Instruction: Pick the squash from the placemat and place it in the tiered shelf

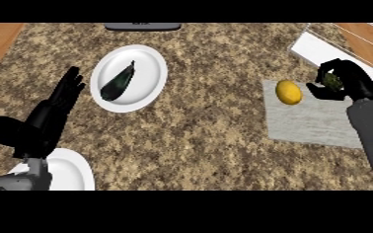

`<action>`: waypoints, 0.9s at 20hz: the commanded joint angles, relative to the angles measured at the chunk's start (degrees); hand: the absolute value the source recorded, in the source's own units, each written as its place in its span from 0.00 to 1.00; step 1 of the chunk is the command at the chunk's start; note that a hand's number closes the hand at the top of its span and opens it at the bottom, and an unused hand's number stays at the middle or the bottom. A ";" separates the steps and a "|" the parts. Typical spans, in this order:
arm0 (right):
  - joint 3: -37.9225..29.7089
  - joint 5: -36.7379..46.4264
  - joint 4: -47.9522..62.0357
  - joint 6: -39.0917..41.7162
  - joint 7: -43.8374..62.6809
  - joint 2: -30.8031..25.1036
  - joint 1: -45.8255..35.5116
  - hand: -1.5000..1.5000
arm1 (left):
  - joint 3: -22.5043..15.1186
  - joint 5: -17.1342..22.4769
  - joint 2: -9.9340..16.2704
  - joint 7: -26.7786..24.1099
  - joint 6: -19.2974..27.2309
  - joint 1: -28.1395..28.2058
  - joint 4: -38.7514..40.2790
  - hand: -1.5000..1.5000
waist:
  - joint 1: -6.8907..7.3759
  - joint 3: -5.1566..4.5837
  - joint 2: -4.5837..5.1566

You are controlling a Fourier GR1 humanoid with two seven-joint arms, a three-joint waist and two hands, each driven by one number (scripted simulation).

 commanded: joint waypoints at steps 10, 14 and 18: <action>-1.36 15.07 -3.12 -33.31 52.92 8.06 -20.54 1.00 | -2.28 -0.89 -0.63 -0.28 -0.92 -0.80 0.06 0.50 | 3.91 -0.27 0.29; 2.55 26.01 -0.50 -32.16 71.42 8.48 -30.72 1.00 | -2.08 -0.83 -0.55 0.14 -1.04 -1.49 0.94 0.50 | 3.60 -0.05 0.60; 5.65 35.76 3.35 -28.03 87.08 10.30 -39.47 1.00 | -2.00 -0.31 -0.93 0.59 -1.15 -1.94 0.10 0.50 | 3.56 0.34 1.14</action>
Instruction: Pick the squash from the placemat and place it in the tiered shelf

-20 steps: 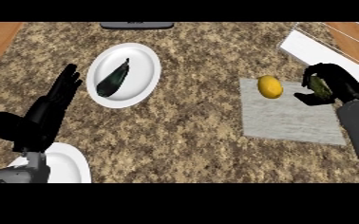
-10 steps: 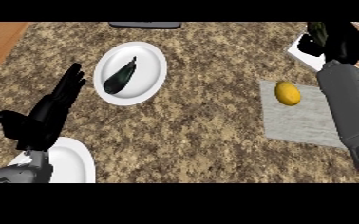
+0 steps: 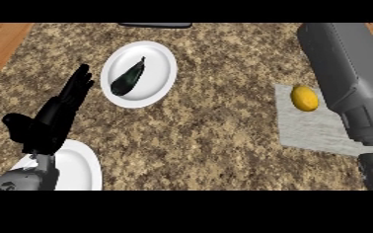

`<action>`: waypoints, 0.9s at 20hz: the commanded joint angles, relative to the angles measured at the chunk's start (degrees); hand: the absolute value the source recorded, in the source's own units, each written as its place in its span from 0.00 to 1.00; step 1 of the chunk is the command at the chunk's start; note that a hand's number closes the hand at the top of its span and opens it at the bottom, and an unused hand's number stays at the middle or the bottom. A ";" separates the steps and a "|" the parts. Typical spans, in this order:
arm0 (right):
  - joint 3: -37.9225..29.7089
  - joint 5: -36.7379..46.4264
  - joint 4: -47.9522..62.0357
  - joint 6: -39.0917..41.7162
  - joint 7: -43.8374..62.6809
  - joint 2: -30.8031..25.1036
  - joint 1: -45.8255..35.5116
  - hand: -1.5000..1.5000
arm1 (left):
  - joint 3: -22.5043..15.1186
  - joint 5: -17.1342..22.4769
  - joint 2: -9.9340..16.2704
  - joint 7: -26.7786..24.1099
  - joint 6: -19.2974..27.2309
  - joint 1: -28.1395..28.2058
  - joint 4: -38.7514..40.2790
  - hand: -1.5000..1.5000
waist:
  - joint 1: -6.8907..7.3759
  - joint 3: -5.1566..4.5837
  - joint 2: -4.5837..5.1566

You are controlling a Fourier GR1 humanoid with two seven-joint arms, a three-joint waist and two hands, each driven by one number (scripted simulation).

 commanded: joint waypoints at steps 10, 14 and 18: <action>-4.94 4.98 -0.25 -10.68 9.52 -0.02 -13.11 1.00 | 1.52 0.88 0.58 0.89 -0.76 -0.77 -1.44 0.50 | 0.30 0.69 1.26; -10.41 -1.98 -5.70 -22.33 1.71 1.57 -11.07 1.00 | 0.50 0.01 -0.81 -1.26 -0.34 -1.08 -0.43 0.50 | 0.09 0.73 1.72; -13.70 -7.48 -2.53 -24.11 -6.03 -0.74 -12.22 1.00 | -0.31 -0.29 -1.43 -0.01 -0.30 -1.15 -0.43 0.50 | 0.57 0.61 1.75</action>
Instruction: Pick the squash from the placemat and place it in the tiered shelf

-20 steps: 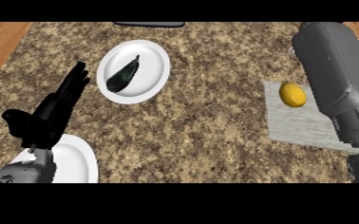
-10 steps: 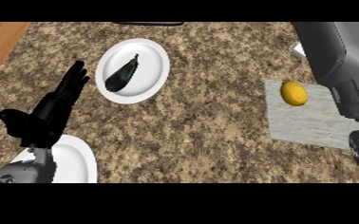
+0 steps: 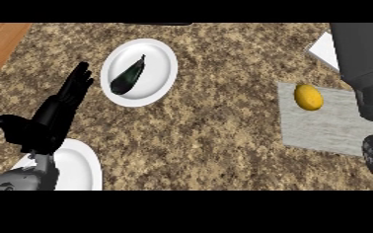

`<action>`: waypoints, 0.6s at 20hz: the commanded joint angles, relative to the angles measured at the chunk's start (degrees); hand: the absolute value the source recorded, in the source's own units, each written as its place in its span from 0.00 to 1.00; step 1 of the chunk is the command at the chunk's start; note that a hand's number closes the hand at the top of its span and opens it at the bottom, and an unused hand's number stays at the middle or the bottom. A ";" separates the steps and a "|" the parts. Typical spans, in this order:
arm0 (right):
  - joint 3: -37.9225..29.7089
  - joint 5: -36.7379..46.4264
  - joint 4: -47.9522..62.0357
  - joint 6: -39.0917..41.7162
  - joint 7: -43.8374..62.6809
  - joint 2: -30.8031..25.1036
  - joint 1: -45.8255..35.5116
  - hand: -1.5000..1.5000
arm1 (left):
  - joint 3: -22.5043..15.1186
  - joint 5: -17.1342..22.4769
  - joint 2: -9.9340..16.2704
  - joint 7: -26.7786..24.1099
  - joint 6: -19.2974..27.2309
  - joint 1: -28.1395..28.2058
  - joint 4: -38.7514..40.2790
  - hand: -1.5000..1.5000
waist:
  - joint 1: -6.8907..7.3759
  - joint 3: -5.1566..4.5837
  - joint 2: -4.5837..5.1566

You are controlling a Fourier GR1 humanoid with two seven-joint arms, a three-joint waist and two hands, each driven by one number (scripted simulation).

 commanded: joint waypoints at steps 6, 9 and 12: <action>11.91 20.03 18.57 24.78 6.45 -11.63 1.33 1.00 | 0.93 -0.05 -0.03 0.16 0.66 0.32 0.32 0.50 | -0.94 -0.53 -0.43; 13.24 21.52 21.05 30.18 4.47 -15.43 -2.29 1.00 | 0.07 0.03 0.25 1.26 -0.15 0.73 -1.99 0.50 | -0.03 -0.26 -0.37; 13.86 22.70 22.87 29.30 3.46 -16.15 -4.52 1.00 | -1.82 -2.10 -1.61 -0.11 0.99 0.62 -0.68 0.50 | 0.46 -0.18 0.17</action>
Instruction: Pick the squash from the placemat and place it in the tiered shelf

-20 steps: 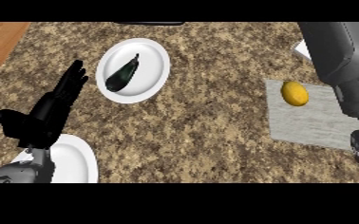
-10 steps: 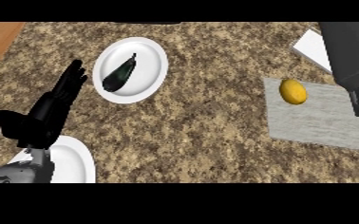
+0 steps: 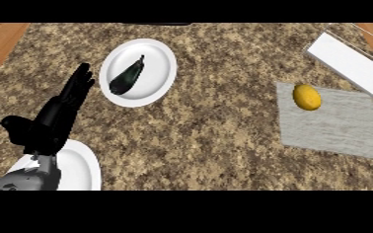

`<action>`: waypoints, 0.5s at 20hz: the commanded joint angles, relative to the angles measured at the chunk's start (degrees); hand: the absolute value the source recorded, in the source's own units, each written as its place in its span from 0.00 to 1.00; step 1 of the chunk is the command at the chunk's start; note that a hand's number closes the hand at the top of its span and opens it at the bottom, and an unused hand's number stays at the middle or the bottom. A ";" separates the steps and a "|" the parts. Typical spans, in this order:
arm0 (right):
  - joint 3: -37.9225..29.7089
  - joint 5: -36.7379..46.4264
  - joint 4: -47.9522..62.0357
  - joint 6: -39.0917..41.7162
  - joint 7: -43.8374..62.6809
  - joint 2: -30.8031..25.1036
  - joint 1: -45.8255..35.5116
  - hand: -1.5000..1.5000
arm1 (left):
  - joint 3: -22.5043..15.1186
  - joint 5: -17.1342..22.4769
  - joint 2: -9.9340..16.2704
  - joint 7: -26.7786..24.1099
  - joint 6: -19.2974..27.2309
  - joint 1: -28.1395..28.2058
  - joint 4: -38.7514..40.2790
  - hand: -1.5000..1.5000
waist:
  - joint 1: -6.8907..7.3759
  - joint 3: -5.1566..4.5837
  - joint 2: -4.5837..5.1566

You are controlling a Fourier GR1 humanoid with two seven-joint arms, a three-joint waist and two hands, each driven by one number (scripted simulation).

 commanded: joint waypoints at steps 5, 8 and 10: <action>2.44 3.19 3.42 1.66 -7.76 -4.52 -3.21 1.00 | 0.82 0.34 0.09 0.54 -0.32 0.77 -1.43 0.50 | 0.58 0.26 0.03; -1.62 -1.32 3.07 -0.59 -11.22 -3.91 -5.15 1.00 | -1.01 -0.59 -1.29 -0.14 -0.42 -0.41 0.06 0.50 | 0.90 0.29 0.34; -2.98 -2.82 3.84 -1.72 -15.02 -5.77 -3.66 1.00 | 2.15 1.36 0.83 -0.98 -2.06 -0.53 1.50 0.50 | 0.57 0.28 0.28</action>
